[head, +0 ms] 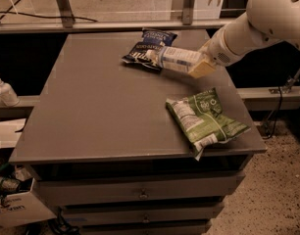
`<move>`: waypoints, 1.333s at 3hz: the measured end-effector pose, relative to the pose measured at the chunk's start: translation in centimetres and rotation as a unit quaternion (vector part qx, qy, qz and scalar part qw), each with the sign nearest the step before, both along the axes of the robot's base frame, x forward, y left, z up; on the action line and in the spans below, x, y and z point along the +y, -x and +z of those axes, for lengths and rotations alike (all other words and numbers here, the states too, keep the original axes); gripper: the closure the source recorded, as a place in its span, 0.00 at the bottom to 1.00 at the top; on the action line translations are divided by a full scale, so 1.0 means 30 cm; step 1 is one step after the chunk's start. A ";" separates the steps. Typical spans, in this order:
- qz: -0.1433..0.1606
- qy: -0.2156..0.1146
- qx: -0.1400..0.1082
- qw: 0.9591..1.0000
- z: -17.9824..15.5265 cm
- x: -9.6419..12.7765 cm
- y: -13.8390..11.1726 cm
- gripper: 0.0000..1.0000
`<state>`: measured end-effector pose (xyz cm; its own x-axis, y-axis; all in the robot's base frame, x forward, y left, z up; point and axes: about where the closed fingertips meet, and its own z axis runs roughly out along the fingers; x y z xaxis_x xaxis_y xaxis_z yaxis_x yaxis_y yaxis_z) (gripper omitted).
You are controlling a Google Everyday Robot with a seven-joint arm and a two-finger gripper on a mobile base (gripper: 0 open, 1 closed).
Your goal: Move blue plastic bottle near blue chip bag
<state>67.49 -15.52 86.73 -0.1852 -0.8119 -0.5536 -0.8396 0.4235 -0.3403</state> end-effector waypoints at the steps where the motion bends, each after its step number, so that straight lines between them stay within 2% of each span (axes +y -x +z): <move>1: 0.010 -0.009 0.011 1.000 -0.047 0.038 -0.010 1.00; 2: 0.020 -0.019 0.024 0.999 -0.097 0.091 -0.013 1.00; 3: 0.029 -0.025 0.034 0.999 -0.127 0.135 -0.016 0.82; 4: 0.034 -0.028 0.038 0.998 -0.140 0.162 -0.016 0.58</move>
Offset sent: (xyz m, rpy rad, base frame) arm 0.0049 0.0427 -0.0437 0.0592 0.0747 0.0609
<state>67.96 -10.65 82.54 -0.1736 -0.7927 -0.5844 -0.8901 0.3802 -0.2514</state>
